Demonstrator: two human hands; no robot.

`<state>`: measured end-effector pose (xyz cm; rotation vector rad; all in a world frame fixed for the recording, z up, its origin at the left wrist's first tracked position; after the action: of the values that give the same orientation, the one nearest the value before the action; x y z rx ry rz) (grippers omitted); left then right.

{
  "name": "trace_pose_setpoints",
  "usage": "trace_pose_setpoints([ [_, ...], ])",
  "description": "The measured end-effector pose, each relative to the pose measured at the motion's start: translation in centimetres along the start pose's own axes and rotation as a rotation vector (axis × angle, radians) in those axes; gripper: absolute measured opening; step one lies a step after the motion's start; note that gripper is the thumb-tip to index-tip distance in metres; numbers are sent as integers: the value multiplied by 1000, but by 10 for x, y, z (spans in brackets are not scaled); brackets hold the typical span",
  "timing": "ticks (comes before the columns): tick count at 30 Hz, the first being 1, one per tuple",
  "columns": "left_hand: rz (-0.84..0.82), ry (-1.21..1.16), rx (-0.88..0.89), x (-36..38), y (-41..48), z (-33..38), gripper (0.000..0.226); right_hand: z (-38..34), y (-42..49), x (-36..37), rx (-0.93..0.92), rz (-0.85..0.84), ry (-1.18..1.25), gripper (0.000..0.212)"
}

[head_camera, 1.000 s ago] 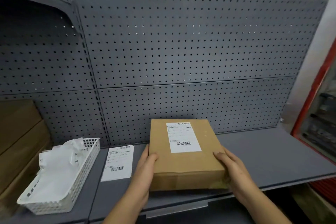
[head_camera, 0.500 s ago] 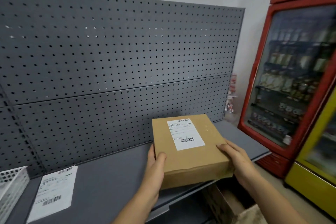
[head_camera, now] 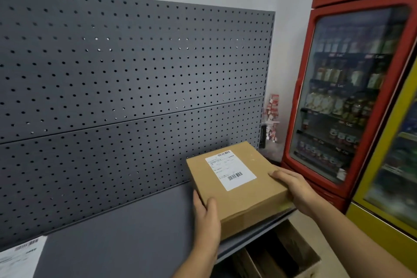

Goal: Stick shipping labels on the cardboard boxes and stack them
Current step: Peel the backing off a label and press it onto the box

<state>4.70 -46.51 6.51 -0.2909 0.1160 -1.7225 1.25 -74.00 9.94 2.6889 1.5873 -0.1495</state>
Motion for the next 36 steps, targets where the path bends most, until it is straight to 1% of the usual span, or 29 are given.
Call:
trace_pose_setpoints([
  [2,17,-10,2,3,4,0,61,5,11,1,15,-9,1,31],
  [5,45,-16,2,2,19,-5,76,13,25,5,36,-20,23,26],
  [10,93,9,-5,-3,45,-26,80,35,42,9,68,-37,17,31],
  [11,98,11,-6,-5,51,-32,80,39,46,9,70,-52,18,34],
  [14,109,28,-23,-7,59,-44,80,47,50,9,86,-85,-19,57],
  [18,96,40,-18,-4,46,-29,82,41,49,8,51,-110,-80,60],
  [20,80,68,-8,-5,47,-29,80,32,43,8,-5,-98,-111,50],
  [24,40,202,-15,-6,48,-28,83,24,34,0,-213,69,-154,37],
  [27,49,253,-20,-12,53,-24,86,15,28,0,-321,152,-329,28],
  [29,72,273,1,-19,52,-15,79,1,25,4,-390,171,-486,26],
  [31,101,323,67,-27,42,2,66,-15,21,11,-465,168,-617,25],
  [32,116,364,108,-33,36,12,64,-21,18,15,-491,149,-663,26],
  [36,146,652,297,-59,20,37,67,-36,6,37,-565,28,-794,31],
])
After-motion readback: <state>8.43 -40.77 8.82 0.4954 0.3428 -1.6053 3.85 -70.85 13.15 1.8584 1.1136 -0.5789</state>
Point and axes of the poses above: each hand's wrist, its own y-axis towards the middle knuckle, its own x-axis out of the palm, z = x × y, the point moved 7 cm from there along y, towards the middle knuckle, and after that the axes turned 6 degrees about -x, right-handed, at the moved point
